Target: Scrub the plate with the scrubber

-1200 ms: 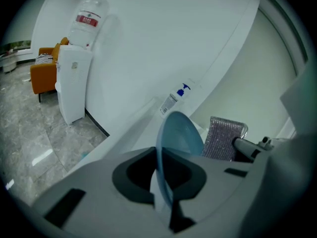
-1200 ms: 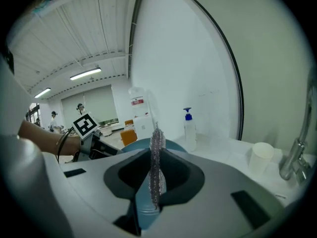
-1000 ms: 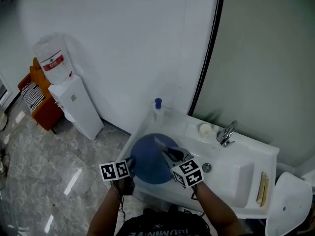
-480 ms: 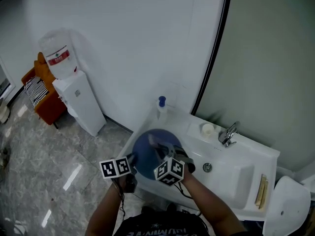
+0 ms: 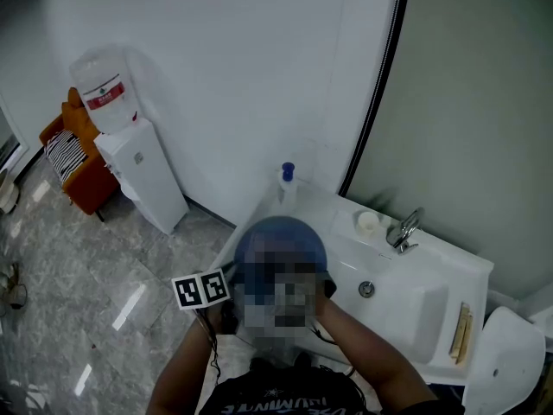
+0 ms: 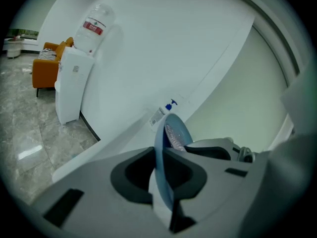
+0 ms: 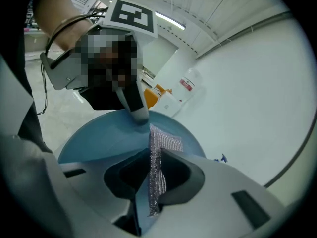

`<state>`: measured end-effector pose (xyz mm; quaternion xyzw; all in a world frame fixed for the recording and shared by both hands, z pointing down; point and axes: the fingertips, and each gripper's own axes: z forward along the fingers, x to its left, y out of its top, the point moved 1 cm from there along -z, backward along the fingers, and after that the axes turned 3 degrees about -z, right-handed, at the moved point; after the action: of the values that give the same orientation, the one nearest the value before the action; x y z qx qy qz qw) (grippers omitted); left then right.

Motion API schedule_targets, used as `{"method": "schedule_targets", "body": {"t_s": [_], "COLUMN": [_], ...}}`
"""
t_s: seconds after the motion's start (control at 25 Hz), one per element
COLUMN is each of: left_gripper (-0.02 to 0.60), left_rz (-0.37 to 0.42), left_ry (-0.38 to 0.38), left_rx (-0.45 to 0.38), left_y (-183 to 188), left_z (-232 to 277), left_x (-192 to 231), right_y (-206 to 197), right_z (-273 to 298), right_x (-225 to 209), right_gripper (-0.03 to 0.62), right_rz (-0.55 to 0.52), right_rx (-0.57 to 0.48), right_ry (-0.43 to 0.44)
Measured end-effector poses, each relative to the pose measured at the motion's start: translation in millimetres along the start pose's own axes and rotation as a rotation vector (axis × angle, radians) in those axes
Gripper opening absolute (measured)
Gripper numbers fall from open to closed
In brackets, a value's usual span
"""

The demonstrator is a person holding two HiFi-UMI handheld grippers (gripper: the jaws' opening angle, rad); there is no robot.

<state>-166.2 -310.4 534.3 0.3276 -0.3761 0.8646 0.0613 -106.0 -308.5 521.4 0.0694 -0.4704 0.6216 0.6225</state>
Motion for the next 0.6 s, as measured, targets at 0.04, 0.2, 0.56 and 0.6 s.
{"method": "schedule_targets", "body": {"t_s": [0.04,0.2,0.56,0.6], "left_gripper": [0.034,0.034,0.037,0.037], "left_rz": [0.001,-0.004,-0.022,-0.021], "left_ry": [0.001,-0.006,-0.011,-0.01], "left_rx": [0.001,-0.001,-0.026,-0.029], "left_y": [0,2,7,9], "left_z": [-1,-4,-9,-9], "left_x": [0,1,6,7], "right_y": [1,4,9,8], "right_z": [0,0,-18,-21], "right_x": [4,22,73,76], "right_gripper": [0.078,0.078,0.08,0.08], "right_rz": [-0.028,-0.157,-0.398,-0.407], "right_rx": [-0.007,-0.021,-0.093,-0.096], "right_ry": [0.014,0.07,0.245,0.259]}}
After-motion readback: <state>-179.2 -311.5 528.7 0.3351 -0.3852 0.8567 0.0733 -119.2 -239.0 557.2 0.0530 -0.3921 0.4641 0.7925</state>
